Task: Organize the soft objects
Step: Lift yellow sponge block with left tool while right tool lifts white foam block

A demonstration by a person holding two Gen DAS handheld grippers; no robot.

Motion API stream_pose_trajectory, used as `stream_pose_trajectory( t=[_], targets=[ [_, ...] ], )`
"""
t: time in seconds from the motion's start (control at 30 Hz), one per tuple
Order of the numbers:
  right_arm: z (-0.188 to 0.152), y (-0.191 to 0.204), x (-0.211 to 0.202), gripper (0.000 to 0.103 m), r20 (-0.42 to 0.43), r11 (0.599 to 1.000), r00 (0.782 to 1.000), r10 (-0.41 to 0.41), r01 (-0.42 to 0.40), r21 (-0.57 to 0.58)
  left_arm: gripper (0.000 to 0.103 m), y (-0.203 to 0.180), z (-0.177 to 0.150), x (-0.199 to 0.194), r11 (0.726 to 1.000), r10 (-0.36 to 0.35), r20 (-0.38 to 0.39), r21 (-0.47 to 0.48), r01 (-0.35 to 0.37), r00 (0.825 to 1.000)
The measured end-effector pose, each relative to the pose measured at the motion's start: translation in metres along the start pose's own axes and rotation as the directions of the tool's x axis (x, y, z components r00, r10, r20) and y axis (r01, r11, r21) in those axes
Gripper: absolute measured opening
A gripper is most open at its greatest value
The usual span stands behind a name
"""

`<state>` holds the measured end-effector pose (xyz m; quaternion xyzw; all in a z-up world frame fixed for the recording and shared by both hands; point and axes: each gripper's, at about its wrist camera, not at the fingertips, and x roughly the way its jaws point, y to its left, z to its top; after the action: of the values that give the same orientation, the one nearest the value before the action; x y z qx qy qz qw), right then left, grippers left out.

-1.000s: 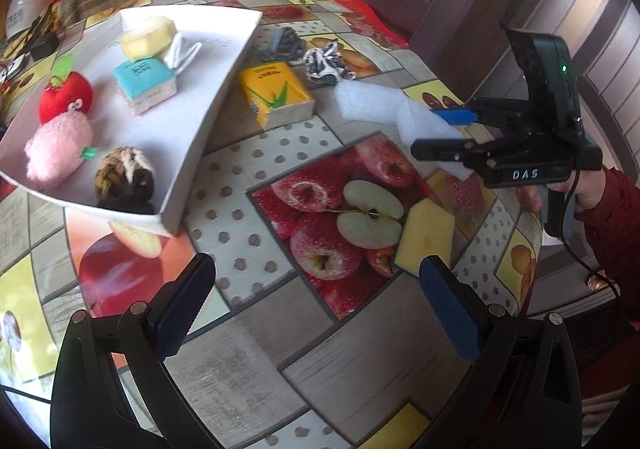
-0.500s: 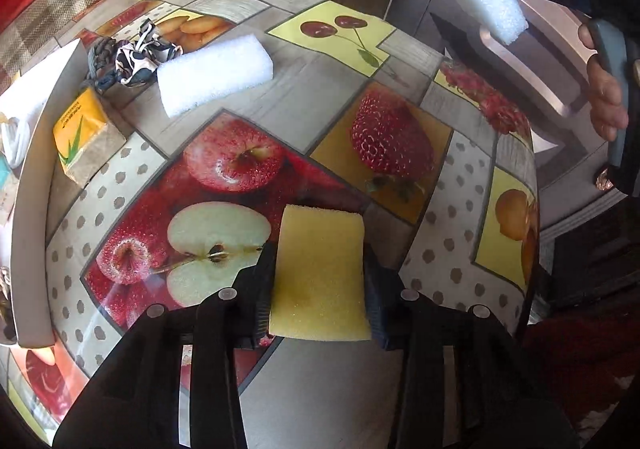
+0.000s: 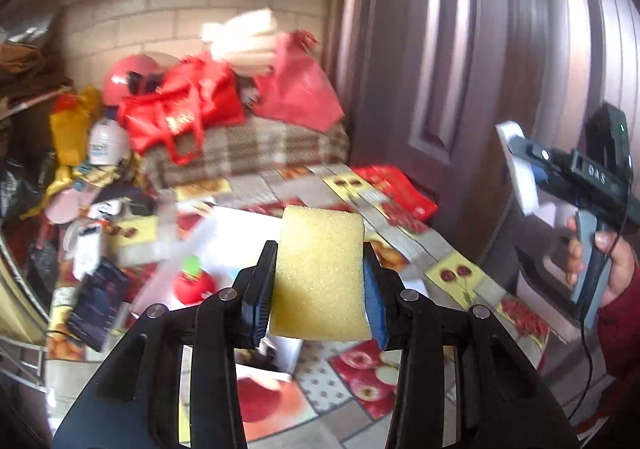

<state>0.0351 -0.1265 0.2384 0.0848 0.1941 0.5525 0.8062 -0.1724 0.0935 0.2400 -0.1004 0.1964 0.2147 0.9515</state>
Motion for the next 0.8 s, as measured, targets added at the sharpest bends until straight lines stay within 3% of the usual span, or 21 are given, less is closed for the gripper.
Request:
stream_pose_trajectory(
  t=[0.1,0.2,0.3,0.43,0.53,0.8],
  targets=[
    [0.034,0.029,0.000,0.065,0.091,1.000,0.996,0.017,-0.015,-0.027,0.039,0.039,0.051,-0.047,0.995,0.095,0.128,-0.024,-0.093,0.987],
    [0.066,0.060,-0.006,0.065,0.197,0.997,0.980,0.042,-0.029,-0.070,0.039,0.061,0.100,-0.094,0.986,0.165,0.252,-0.002,-0.170,0.954],
    [0.087,0.087,-0.014,0.065,0.286,0.994,0.956,0.057,-0.027,-0.108,0.039,0.076,0.135,-0.132,0.980,0.186,0.335,0.004,-0.198,0.924],
    [0.093,0.109,-0.022,0.065,0.348,0.993,0.933,0.088,-0.052,-0.110,0.039,0.092,0.149,-0.169,0.977,0.194,0.418,-0.006,-0.211,0.888],
    [0.090,0.119,-0.017,0.065,0.340,0.991,0.934,0.105,-0.068,-0.118,0.039,0.100,0.145,-0.174,0.982,0.181,0.428,-0.020,-0.190,0.885],
    [0.090,0.125,-0.002,0.065,0.311,0.989,0.944,0.113,-0.078,-0.122,0.039,0.100,0.149,-0.146,0.989,0.145,0.384,-0.023,-0.147,0.912]
  ],
)
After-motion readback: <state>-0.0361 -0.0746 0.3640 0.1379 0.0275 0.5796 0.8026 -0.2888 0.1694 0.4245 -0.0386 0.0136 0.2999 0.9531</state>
